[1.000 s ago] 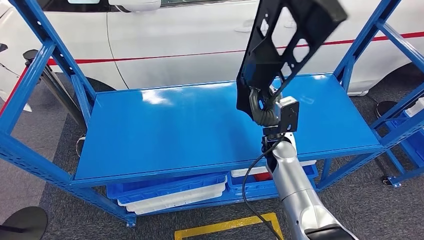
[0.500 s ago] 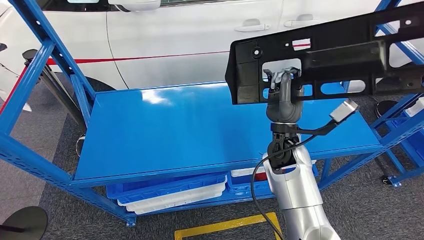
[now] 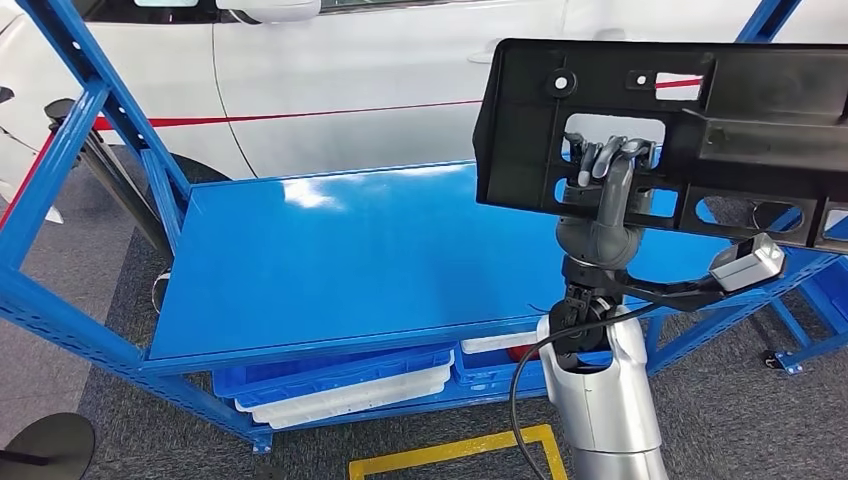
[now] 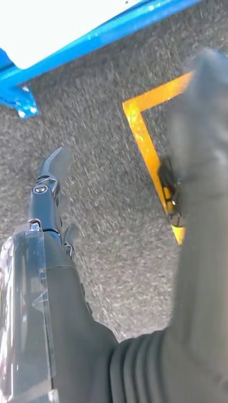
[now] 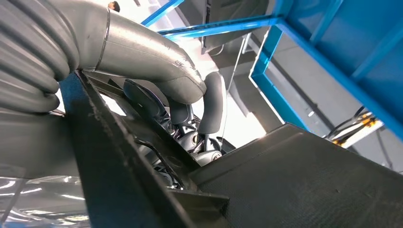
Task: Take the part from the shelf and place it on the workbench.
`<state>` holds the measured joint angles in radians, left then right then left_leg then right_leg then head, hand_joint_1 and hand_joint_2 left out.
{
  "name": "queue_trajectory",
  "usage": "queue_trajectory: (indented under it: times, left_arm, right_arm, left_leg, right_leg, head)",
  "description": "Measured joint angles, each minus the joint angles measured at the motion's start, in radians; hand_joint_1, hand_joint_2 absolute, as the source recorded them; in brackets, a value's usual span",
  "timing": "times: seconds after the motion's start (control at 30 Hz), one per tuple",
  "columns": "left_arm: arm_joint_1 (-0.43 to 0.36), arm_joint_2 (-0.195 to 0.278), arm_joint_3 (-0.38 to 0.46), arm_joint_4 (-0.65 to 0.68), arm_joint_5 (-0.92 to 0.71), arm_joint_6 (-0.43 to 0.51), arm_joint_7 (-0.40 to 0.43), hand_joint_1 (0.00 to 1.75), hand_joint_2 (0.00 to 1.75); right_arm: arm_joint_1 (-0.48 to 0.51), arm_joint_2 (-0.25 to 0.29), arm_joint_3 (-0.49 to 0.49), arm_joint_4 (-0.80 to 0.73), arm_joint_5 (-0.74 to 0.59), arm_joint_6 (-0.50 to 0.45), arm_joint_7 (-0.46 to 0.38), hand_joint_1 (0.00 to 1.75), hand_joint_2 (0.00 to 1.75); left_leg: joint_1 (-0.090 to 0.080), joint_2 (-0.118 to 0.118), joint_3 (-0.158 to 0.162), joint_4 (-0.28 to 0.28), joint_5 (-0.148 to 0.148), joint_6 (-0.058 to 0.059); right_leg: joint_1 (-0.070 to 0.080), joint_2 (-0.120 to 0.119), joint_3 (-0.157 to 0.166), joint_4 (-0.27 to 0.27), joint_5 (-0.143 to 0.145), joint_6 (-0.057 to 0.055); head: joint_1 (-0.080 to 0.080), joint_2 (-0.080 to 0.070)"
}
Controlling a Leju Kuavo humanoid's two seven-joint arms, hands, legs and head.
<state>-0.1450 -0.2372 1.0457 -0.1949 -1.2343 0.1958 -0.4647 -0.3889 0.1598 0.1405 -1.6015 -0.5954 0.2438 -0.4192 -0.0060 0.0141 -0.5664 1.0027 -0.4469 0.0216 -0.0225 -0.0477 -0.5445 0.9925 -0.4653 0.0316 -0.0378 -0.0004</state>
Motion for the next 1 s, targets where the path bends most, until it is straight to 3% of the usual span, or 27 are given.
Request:
queue_trajectory:
  times: [0.37,0.5,0.57,0.67,0.7,0.73,0.77,0.83,0.9,1.0]
  left_arm:
    - [0.016,0.001,0.0,0.0,-0.072,-0.049,0.251,0.0,1.75]
    - [0.019,0.001,-0.017,0.0,-0.097,-0.045,0.287,0.0,1.75]
    - [0.019,0.001,-0.024,0.0,-0.108,-0.044,0.298,0.0,1.75]
    - [0.018,0.001,-0.038,0.0,-0.116,-0.044,0.304,0.0,1.75]
    - [0.018,0.001,-0.04,0.0,-0.117,-0.044,0.305,0.0,1.75]
    - [0.018,0.001,-0.041,0.0,-0.117,-0.044,0.305,0.0,1.75]
    - [0.017,0.001,-0.042,0.0,-0.117,-0.044,0.306,0.0,1.75]
    - [0.014,0.0,-0.043,0.0,-0.117,-0.044,0.306,0.0,1.75]
    - [0.011,-0.001,-0.044,0.0,-0.117,-0.044,0.306,0.0,1.75]
    - [0.011,-0.001,-0.046,0.0,-0.117,-0.044,0.306,0.0,1.75]
  right_arm:
    - [0.011,0.021,0.015,-0.067,0.088,-0.005,-0.072,1.75,1.75]
    - [0.024,0.024,0.019,-0.094,0.105,-0.014,-0.096,1.75,1.75]
    - [0.026,0.024,0.02,-0.103,0.113,-0.018,-0.103,1.75,1.75]
    - [0.034,0.024,0.02,-0.11,0.121,-0.023,-0.111,1.75,1.75]
    - [0.038,0.023,0.02,-0.11,0.122,-0.024,-0.112,1.75,1.75]
    - [0.042,0.023,0.02,-0.11,0.122,-0.023,-0.113,1.75,1.75]
    - [0.045,0.023,0.02,-0.11,0.122,-0.023,-0.113,1.75,1.75]
    - [0.046,0.023,0.02,-0.113,0.123,-0.021,-0.113,1.75,1.75]
    - [0.046,0.023,0.02,-0.117,0.124,-0.021,-0.113,1.75,1.75]
    - [0.046,0.023,0.02,-0.121,0.125,-0.021,-0.114,1.75,1.75]
  left_leg:
    - [-0.005,0.0,-0.004,0.007,-0.003,0.004]
    - [-0.003,-0.003,-0.007,0.006,0.003,0.014]
    - [0.004,-0.004,-0.007,-0.004,0.014,0.023]
    - [0.004,-0.006,-0.018,-0.007,0.024,0.032]
    - [0.002,-0.008,-0.022,-0.005,0.027,0.032]
    - [0.001,-0.01,-0.027,-0.003,0.029,0.031]
    - [0.0,-0.013,-0.032,0.0,0.031,0.029]
    - [0.0,-0.018,-0.04,0.009,0.034,0.025]
    - [0.0,-0.023,-0.048,0.015,0.039,0.015]
    - [-0.001,-0.027,-0.057,0.014,0.054,-0.007]
  right_leg:
    - [-0.001,-0.001,0.0,-0.002,0.001,0.003]
    - [-0.002,-0.005,0.0,-0.002,0.004,0.012]
    - [-0.003,0.011,-0.012,0.029,-0.027,0.016]
    - [-0.003,0.04,-0.088,0.213,-0.138,0.017]
    - [-0.003,0.042,-0.111,0.27,-0.158,0.016]
    - [-0.002,0.043,-0.118,0.294,-0.157,0.015]
    - [-0.002,0.043,-0.107,0.277,-0.136,0.013]
    - [-0.001,0.046,-0.036,0.147,-0.074,0.005]
    - [0.004,0.051,0.018,0.041,-0.039,-0.004]
    - [0.009,0.052,0.018,0.018,-0.026,-0.017]
  head:
    - [0.0,0.0]
    - [0.0,0.0]
    - [0.0,0.0]
    - [0.0,0.0]
    - [0.0,0.0]
    - [0.0,0.0]
    - [0.0,0.0]
    - [0.0,0.0]
    - [0.0,0.0]
    - [0.0,0.0]
